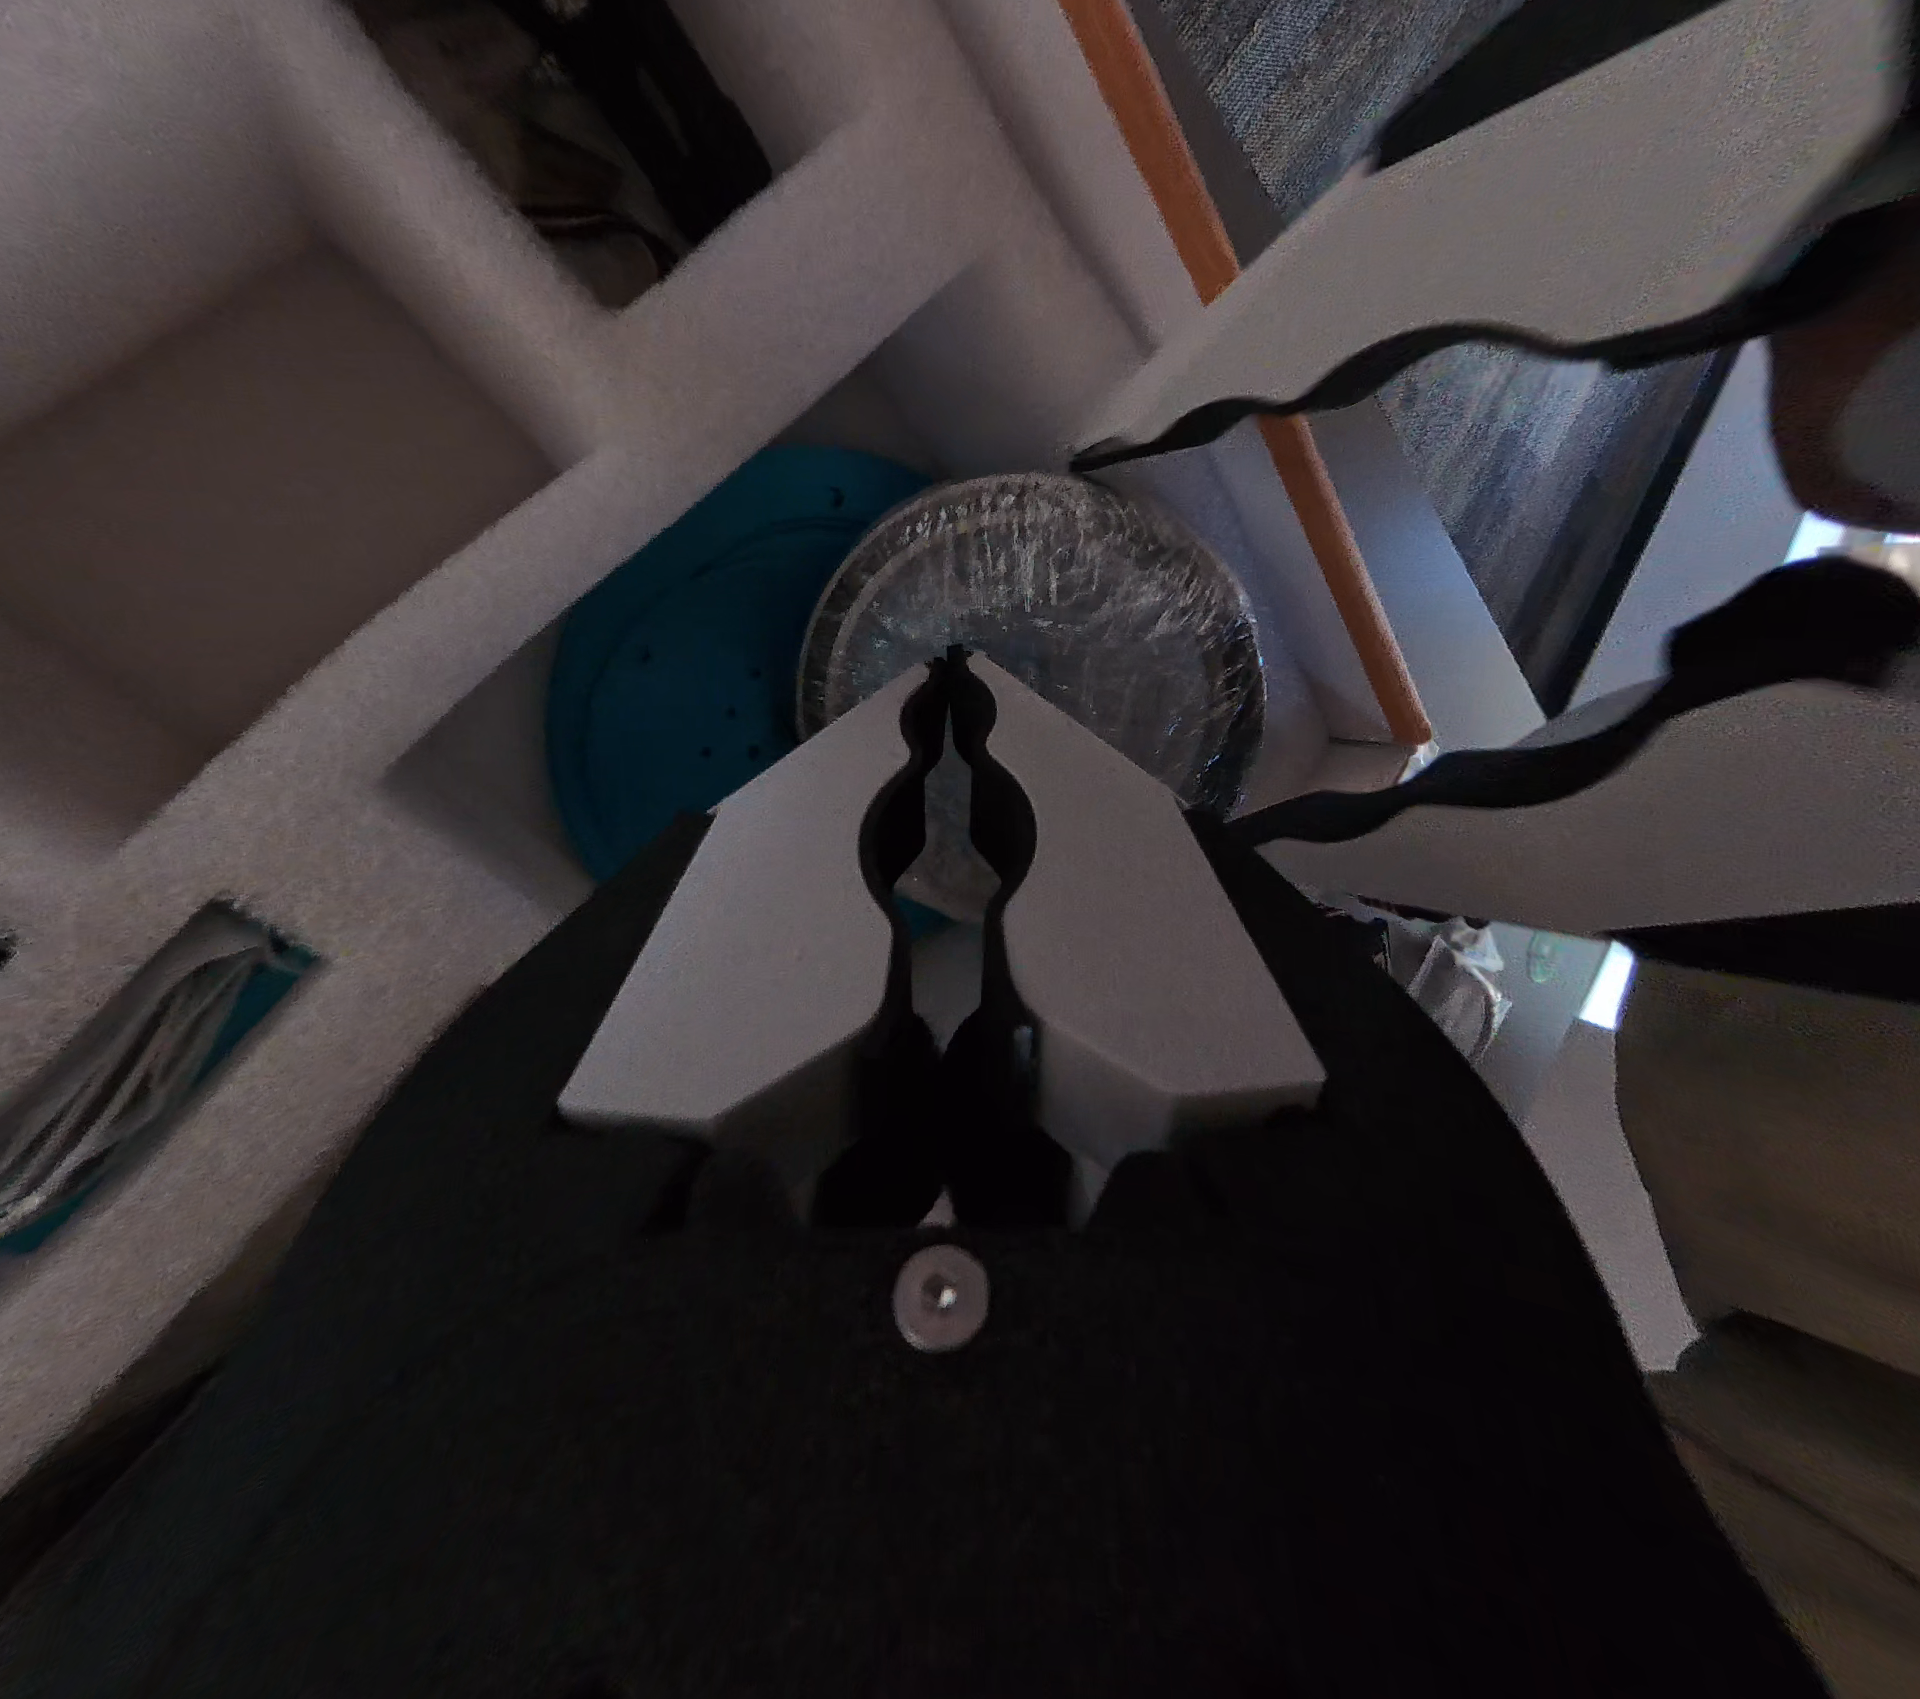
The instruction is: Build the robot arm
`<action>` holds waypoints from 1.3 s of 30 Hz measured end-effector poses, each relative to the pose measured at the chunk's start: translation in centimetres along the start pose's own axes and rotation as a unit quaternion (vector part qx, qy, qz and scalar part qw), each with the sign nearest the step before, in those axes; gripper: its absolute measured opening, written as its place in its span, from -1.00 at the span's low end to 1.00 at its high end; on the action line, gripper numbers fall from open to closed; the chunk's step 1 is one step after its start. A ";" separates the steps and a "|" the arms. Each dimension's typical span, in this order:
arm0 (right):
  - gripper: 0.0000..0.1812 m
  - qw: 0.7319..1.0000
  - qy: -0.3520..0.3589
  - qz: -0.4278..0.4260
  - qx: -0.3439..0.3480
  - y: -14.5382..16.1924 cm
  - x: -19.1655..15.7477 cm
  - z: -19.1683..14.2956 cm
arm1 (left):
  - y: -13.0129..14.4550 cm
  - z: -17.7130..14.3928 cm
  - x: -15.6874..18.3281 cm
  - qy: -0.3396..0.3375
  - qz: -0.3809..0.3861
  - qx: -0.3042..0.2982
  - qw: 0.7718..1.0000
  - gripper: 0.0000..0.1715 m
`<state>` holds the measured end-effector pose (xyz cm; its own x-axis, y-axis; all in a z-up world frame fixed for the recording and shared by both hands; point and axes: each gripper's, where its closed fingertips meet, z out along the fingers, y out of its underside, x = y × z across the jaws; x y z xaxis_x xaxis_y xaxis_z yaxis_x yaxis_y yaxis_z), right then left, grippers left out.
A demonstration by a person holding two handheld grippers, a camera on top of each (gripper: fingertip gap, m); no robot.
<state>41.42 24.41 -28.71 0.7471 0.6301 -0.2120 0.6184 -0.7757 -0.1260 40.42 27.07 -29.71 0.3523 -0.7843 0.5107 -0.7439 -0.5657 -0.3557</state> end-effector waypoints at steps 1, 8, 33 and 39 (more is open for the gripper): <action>-0.21 1.000 -0.007 0.002 0.021 0.0 0.0 -0.4 | 0.2 0.2 0.0 0.007 -0.009 0.001 1.000 -1.00; -0.45 0.977 -0.051 0.157 0.138 0.1 -0.2 -3.5 | 1.0 0.8 -0.1 0.019 -0.028 -0.015 0.999 -1.00; -0.82 0.781 0.004 0.583 0.224 0.2 -1.5 0.8 | 1.1 0.8 -0.5 0.039 -0.024 -0.011 0.999 -1.00; -0.88 0.772 -0.050 0.554 0.308 -1.8 -1.6 -2.0 | 1.0 -0.5 0.1 0.089 -0.030 0.007 0.996 -1.00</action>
<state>39.59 24.83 -26.18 0.6922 -0.4154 -0.5901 -0.6436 -0.7254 -0.2443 39.45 26.58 -29.64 0.2892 -0.6920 0.6615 -0.7163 -0.6148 -0.3300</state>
